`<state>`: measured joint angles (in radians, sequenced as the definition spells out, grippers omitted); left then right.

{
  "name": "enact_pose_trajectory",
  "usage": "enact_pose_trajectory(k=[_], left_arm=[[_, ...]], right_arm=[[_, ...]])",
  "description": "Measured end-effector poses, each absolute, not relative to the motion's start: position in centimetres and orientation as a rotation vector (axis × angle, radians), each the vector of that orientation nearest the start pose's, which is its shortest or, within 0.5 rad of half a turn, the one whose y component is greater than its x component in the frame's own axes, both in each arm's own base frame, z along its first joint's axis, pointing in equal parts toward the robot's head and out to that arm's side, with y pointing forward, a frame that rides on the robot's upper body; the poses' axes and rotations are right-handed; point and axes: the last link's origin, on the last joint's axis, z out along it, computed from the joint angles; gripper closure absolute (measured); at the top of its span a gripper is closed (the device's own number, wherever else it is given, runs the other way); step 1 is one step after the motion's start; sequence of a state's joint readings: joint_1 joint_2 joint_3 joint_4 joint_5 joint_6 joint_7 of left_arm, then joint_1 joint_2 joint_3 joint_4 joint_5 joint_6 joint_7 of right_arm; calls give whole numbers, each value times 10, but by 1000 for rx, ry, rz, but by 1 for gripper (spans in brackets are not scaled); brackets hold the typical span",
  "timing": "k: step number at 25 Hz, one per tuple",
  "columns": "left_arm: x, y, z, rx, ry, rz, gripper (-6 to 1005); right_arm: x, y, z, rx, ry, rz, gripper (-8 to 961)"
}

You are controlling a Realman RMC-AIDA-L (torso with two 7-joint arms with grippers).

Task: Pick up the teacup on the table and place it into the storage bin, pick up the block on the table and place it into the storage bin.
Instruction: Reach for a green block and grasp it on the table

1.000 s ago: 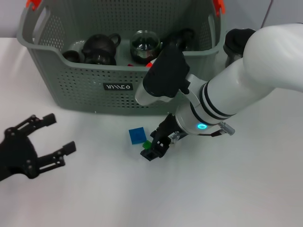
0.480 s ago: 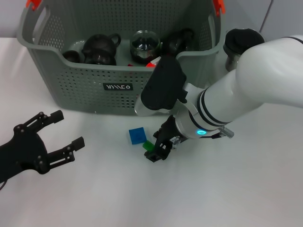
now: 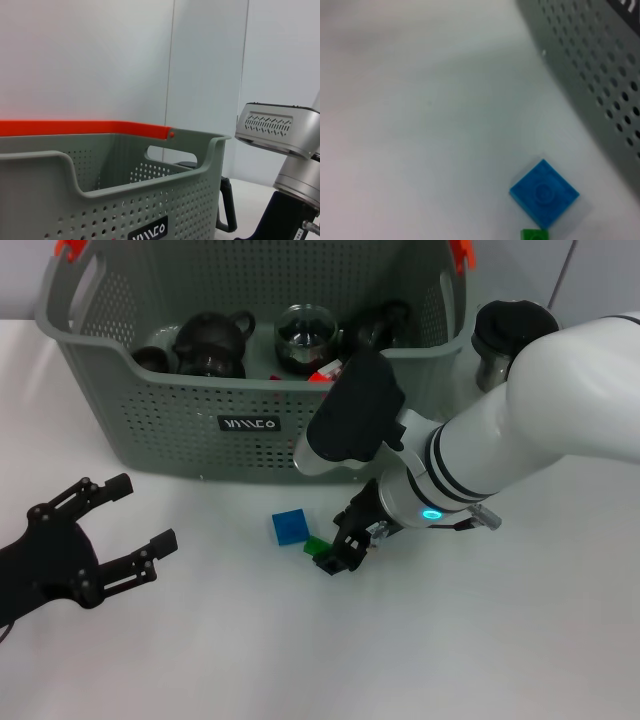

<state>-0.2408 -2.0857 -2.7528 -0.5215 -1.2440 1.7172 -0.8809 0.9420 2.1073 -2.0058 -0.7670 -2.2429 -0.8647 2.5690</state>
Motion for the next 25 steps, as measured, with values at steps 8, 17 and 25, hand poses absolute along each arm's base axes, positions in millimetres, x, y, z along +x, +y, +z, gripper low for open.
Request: enact_pose_trajectory(k=[8, 17, 25], left_arm=[[-339, 234, 21, -2330, -469, -868, 108], [-339, 234, 20, -2328, -473, -871, 108], [-340, 234, 20, -2327, -472, -870, 109]], right_arm=[[128, 365, -153, -2791, 471, -453, 361], [128, 364, -153, -2796, 472, -456, 378], [129, 364, -152, -2796, 481, -460, 437]])
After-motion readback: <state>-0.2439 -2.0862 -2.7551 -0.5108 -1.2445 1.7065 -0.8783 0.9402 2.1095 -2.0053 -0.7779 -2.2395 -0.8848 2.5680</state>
